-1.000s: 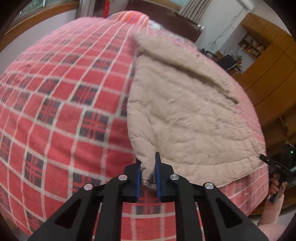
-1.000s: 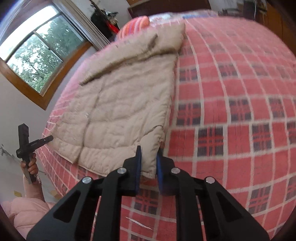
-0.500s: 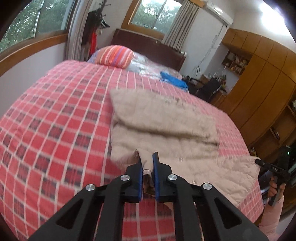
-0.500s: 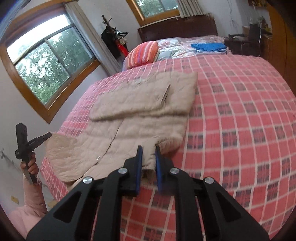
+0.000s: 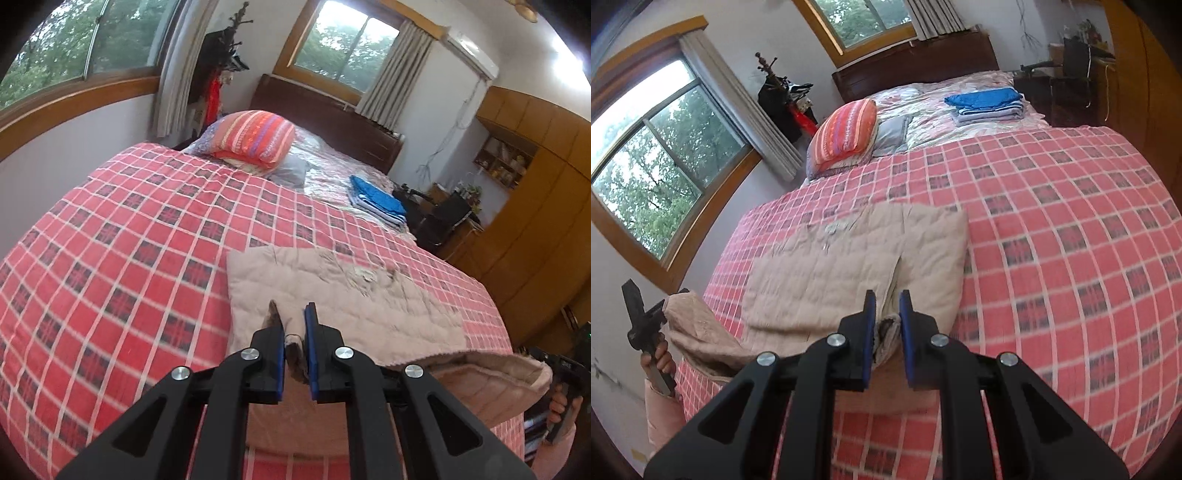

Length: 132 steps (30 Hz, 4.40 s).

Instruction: Fold large clothes

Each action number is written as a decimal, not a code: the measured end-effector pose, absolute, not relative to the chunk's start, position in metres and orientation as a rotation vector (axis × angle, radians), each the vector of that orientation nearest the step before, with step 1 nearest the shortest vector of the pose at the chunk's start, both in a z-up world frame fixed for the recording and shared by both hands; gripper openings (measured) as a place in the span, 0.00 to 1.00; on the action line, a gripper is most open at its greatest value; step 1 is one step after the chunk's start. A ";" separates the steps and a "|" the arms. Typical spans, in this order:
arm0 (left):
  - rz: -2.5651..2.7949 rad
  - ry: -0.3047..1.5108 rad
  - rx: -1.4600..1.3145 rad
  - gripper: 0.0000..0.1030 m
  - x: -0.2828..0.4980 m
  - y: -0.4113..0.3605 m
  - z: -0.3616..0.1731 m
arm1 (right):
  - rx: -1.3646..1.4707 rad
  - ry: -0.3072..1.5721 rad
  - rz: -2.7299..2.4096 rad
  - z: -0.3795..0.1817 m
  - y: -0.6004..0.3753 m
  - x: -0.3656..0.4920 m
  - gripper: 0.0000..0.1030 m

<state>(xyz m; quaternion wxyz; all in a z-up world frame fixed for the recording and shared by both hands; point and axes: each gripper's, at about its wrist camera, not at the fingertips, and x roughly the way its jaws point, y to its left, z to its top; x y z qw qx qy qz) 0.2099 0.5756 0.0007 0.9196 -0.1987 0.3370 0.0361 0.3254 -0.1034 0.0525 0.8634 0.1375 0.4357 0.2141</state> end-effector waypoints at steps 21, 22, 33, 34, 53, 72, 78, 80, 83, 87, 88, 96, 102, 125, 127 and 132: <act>0.229 0.921 -0.518 0.09 0.359 0.610 -0.105 | 0.362 1.088 0.320 -0.040 -0.081 0.485 0.12; 0.233 0.931 -0.523 0.11 0.362 0.612 -0.109 | 0.353 1.096 0.311 -0.045 -0.078 0.490 0.12; 0.202 0.885 -0.565 0.67 0.326 0.633 -0.090 | 0.389 1.063 0.333 -0.041 -0.101 0.471 0.53; 0.200 0.878 -0.562 0.67 0.320 0.636 -0.087 | 0.391 1.059 0.336 -0.039 -0.104 0.467 0.53; 0.132 0.943 -0.341 0.18 0.304 0.583 -0.101 | 0.220 1.082 0.426 -0.056 -0.060 0.425 0.11; 0.219 0.880 -0.392 0.13 0.371 0.597 -0.087 | 0.338 1.018 0.365 -0.021 -0.064 0.493 0.09; 0.263 0.968 -0.366 0.17 0.384 0.605 -0.127 | 0.336 1.117 0.299 -0.075 -0.063 0.510 0.09; 0.262 0.980 -0.377 0.19 0.383 0.608 -0.133 | 0.334 1.141 0.293 -0.088 -0.062 0.512 0.12; 0.268 0.985 -0.347 0.24 0.377 0.605 -0.130 | 0.324 1.140 0.290 -0.092 -0.062 0.507 0.18; 0.250 0.969 -0.349 0.42 0.348 0.607 -0.111 | 0.337 1.110 0.310 -0.076 -0.072 0.490 0.24; 0.244 0.959 -0.349 0.45 0.339 0.608 -0.107 | 0.330 1.096 0.329 -0.070 -0.075 0.479 0.24; 0.184 0.931 -0.379 0.57 0.264 0.618 -0.104 | 0.282 1.072 0.467 -0.058 -0.084 0.402 0.42; 0.110 0.958 -0.405 0.55 0.247 0.599 -0.122 | 0.253 1.149 0.484 -0.090 -0.070 0.377 0.42; 0.108 0.928 -0.458 0.75 0.269 0.629 -0.103 | 0.423 1.073 0.531 -0.070 -0.083 0.391 0.72; 0.100 0.951 -0.517 0.75 0.283 0.638 -0.112 | 0.471 1.090 0.523 -0.078 -0.089 0.403 0.75; 0.046 0.977 -0.623 0.75 0.307 0.646 -0.133 | 0.499 1.125 0.526 -0.093 -0.093 0.427 0.76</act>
